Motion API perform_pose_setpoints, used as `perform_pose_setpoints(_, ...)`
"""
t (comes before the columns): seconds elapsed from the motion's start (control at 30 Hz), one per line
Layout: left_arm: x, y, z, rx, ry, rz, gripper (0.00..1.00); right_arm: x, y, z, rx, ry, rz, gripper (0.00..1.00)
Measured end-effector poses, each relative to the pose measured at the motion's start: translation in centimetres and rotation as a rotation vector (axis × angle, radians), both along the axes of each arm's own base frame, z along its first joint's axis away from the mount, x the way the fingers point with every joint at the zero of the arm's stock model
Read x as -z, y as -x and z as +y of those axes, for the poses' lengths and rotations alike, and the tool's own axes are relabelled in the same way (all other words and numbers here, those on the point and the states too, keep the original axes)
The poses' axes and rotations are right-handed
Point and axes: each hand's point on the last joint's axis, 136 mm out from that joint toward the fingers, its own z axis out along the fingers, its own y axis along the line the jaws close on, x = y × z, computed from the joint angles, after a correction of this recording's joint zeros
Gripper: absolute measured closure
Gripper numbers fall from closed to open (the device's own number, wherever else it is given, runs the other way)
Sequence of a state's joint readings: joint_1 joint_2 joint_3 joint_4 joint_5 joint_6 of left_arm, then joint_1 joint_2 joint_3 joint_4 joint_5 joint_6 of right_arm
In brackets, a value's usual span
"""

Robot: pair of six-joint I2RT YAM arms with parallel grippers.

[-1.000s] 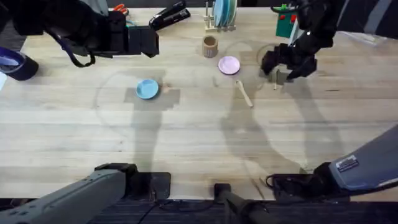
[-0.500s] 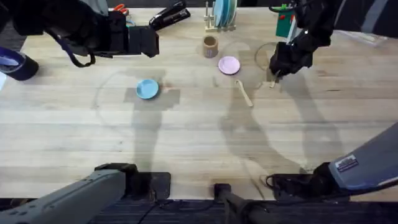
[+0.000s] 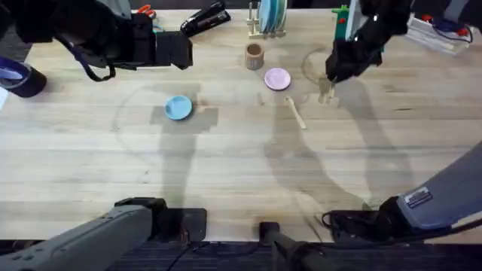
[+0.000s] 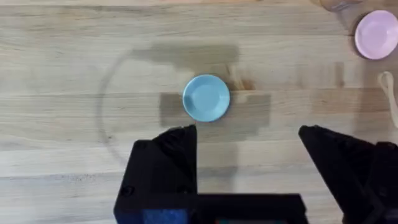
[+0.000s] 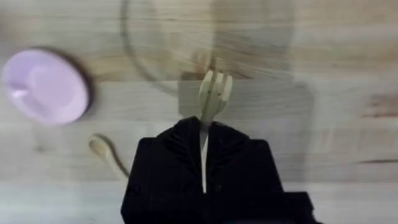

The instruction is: Pick up a utensil and set it on the pink plate, then put the other utensil in the container.

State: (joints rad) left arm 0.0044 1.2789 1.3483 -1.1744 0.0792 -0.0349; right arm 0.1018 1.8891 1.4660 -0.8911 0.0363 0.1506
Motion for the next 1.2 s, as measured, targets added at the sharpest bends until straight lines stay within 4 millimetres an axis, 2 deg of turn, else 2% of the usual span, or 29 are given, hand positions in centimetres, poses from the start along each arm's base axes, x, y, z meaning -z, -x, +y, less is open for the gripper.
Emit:
perform_pose_setpoints(0.17, 0.0, 0.0, 0.0, 0.0, 0.0, 0.0, 0.008, -3.2, -1.6, 2.9, -0.202, 0.019, -0.07, 0.973)
perform_pose_setpoints(0.3, 0.0, 0.0, 0.0, 0.0, 0.0, 0.0, 0.008, -5.5, -2.8, 6.5, -0.366, 0.029, -0.153, 0.973)
perform_pose_setpoints(0.5, 0.0, 0.0, 0.0, 0.0, 0.0, 0.0, 0.008, -6.9, -3.1, 11.4, -0.515, 0.046, -0.233, 0.973)
perform_pose_setpoints(0.6, 0.0, 0.0, 0.0, 0.0, 0.0, 0.0, 0.008, -6.9, -2.5, 13.0, -0.557, 0.059, -0.239, 0.973)
perform_pose_setpoints(0.77, 0.0, 0.0, 0.0, 0.0, 0.0, 0.0, 0.008, -6.7, -2.3, 14.3, -0.554, 0.056, -0.237, 0.973)
perform_pose_setpoints(1.07, 0.0, 0.0, 0.0, 0.0, 0.0, 0.0, 0.008, -2.6, -3.0, 14.5, -0.502, 0.059, -0.153, 0.973)
perform_pose_setpoints(1.2, 0.0, 0.0, 0.0, 0.0, 0.0, 0.0, 0.008, -1.6, -3.2, 14.6, -0.491, 0.058, -0.141, 0.973)
